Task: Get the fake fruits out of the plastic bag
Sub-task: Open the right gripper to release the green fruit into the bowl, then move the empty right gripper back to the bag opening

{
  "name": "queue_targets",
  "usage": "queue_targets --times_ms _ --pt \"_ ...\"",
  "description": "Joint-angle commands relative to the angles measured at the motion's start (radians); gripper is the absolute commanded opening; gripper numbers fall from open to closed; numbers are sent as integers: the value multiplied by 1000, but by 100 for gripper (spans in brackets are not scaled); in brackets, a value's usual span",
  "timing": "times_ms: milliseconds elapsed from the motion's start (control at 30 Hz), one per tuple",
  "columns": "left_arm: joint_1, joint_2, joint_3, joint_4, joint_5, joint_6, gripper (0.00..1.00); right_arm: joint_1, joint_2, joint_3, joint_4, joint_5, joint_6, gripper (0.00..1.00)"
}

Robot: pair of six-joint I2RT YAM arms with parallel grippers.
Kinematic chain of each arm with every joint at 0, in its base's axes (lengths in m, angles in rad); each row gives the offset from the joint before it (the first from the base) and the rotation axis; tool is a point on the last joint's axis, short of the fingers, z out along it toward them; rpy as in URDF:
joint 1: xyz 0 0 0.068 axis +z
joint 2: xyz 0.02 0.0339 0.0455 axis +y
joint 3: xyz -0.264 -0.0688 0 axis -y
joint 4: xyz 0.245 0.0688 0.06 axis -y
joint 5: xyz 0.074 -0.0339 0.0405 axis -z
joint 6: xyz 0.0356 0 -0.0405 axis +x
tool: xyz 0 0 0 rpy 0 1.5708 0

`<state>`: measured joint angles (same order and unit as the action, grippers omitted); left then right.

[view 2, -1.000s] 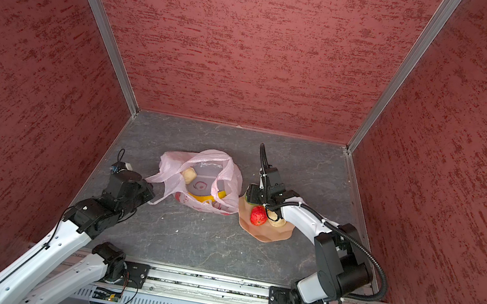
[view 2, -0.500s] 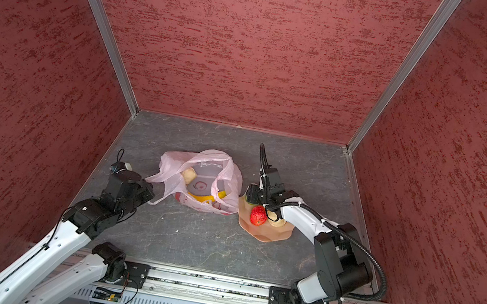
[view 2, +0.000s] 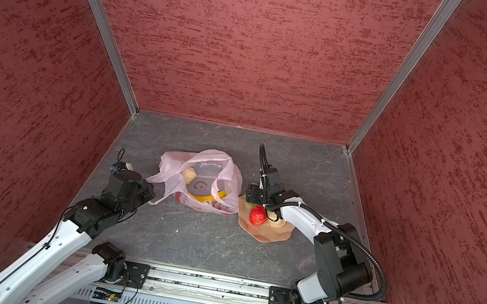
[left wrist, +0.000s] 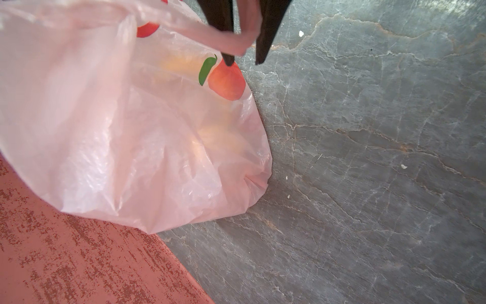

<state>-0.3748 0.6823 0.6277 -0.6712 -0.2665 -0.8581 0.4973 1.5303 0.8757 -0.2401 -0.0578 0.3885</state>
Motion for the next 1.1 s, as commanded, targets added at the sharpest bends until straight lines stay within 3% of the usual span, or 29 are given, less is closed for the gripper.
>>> queue_targets --times_ms 0,367,467,600,733,833,1067 --pt "10 -1 -10 29 4 13 18 9 -15 4 -5 38 -3 80" --pt "20 -3 9 -3 31 36 18 9 -114 60 -81 91 -49 86" --pt "22 -6 14 -33 46 41 18 9 -167 99 -121 95 -82 83" --pt "22 -22 -4 -76 84 47 18 18 -229 158 -151 65 -123 66" --pt "22 -45 -34 -136 124 33 17 99 -256 255 -184 92 -194 52" --pt "22 -54 -50 -196 128 12 17 184 -241 351 -210 100 -247 49" --pt "3 -46 -110 -253 127 -59 15 363 -119 533 -228 -2 -324 46"
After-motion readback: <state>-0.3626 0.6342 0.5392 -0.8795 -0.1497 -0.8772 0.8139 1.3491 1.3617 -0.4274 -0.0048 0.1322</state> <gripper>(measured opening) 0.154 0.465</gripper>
